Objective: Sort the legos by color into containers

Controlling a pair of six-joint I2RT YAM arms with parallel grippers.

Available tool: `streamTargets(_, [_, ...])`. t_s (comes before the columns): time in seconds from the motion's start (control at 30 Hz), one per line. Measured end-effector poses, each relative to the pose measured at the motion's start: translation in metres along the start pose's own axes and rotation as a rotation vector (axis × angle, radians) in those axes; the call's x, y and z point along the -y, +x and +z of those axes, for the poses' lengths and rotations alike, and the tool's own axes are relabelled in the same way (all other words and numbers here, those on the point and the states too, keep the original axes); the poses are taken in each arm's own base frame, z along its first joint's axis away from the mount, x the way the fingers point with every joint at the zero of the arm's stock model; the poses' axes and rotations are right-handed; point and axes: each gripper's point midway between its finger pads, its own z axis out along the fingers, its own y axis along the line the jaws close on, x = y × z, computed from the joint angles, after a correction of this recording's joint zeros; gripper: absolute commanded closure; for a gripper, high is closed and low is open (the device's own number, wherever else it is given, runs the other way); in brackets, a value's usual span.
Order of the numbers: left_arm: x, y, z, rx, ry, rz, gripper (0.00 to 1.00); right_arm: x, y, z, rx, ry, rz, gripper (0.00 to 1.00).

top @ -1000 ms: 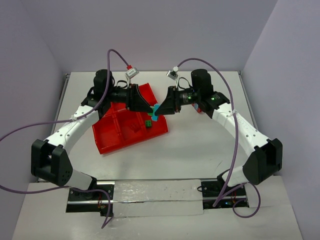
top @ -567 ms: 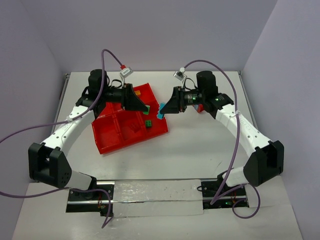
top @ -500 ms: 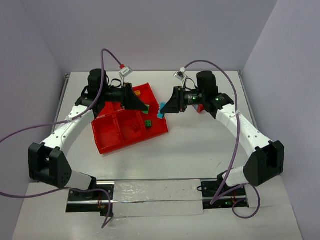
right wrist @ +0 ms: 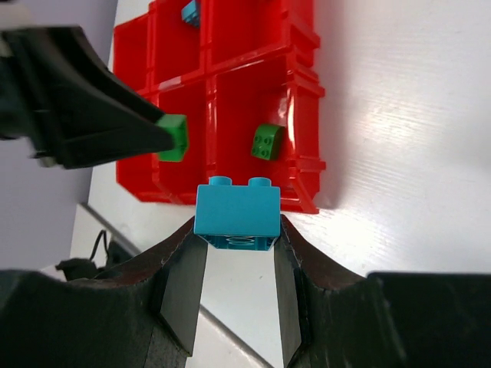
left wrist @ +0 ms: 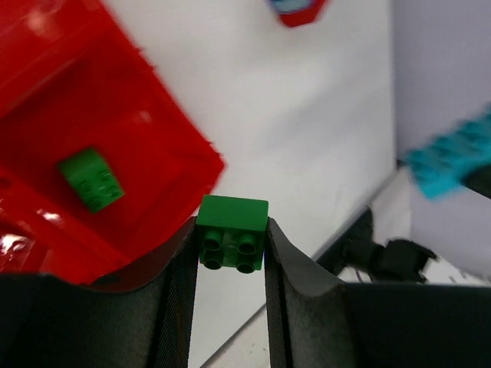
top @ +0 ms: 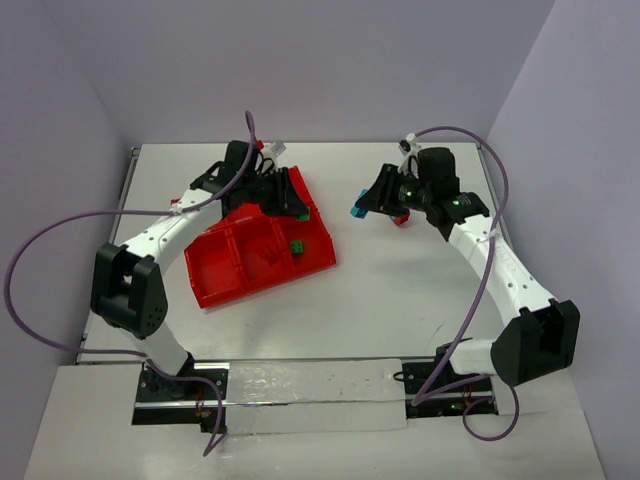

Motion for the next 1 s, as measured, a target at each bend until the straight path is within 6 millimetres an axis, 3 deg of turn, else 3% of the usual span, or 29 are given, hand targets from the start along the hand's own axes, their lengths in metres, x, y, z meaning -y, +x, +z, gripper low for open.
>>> streamTargets(0.13, [-0.034, 0.011, 0.016, -0.006, -0.183, -0.054, 1.00, 0.002, -0.007, -0.010, 0.046, 0.041, -0.009, 1.00])
streamTargets(0.33, [-0.054, 0.017, 0.025, 0.010, -0.287, -0.073, 0.99, 0.004, -0.009, -0.015, 0.062, 0.054, -0.019, 1.00])
streamTargets(0.4, [-0.059, 0.018, 0.028, 0.016, -0.317, -0.071, 0.90, 0.004, -0.009, -0.015, 0.060, 0.057, -0.020, 1.00])
streamTargets(0.6, [-0.075, 0.020, 0.034, 0.022, -0.389, -0.067, 0.45, 0.009, -0.003, -0.013, 0.047, 0.064, -0.013, 1.00])
streamTargets(0.67, [-0.077, 0.022, 0.036, 0.018, -0.400, -0.065, 0.36, 0.010, -0.001, -0.013, 0.042, 0.066, -0.011, 1.00])
streamTargets(0.8, [-0.075, 0.020, 0.039, 0.013, -0.404, -0.056, 0.25, 0.010, 0.000, -0.012, 0.038, 0.064, -0.009, 1.00])
streamTargets(1.0, [-0.064, 0.006, 0.037, 0.026, -0.401, -0.036, 0.24, 0.009, 0.000, -0.013, 0.036, 0.057, -0.010, 1.00])
